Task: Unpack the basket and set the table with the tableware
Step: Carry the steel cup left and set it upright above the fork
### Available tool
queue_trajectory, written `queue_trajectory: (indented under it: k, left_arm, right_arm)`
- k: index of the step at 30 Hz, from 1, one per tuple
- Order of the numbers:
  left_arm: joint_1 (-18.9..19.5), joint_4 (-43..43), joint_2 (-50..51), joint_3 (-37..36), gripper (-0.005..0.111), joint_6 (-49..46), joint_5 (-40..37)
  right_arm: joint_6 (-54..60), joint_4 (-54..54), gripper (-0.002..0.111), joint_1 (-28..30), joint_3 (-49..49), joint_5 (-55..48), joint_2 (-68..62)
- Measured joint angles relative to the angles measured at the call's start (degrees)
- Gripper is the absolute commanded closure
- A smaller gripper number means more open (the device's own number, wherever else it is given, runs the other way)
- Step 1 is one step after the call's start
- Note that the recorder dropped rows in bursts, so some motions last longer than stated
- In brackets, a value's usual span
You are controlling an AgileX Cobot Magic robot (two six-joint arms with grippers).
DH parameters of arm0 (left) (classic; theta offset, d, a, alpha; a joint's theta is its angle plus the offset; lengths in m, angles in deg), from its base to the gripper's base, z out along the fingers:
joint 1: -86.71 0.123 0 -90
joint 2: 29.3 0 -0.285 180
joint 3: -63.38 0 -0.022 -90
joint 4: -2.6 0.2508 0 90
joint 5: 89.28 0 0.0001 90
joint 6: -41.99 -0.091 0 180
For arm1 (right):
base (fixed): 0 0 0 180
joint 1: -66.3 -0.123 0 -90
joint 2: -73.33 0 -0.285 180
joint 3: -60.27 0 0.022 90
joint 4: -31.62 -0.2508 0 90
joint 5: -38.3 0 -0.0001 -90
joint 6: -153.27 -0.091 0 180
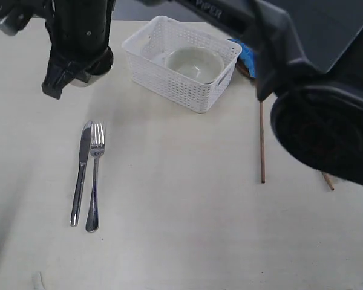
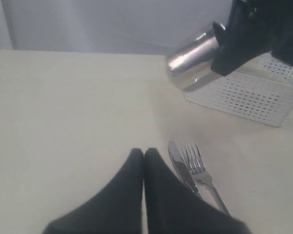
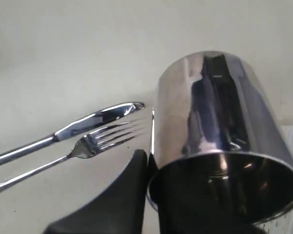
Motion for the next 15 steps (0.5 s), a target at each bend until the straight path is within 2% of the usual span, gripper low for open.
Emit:
queue_trajectory:
  k: [6,15]
  left_arm:
    - [0.0,0.0,0.0,0.0,0.107,0.0,0.0]
    - [0.0,0.0,0.0,0.0,0.107,0.0,0.0]
  right_arm:
    - [1.16,7.55,0.109,-2.46,0.0,0.0,-2.26]
    - [0.58,9.54,0.109,-3.07,0.0,0.0,-2.26]
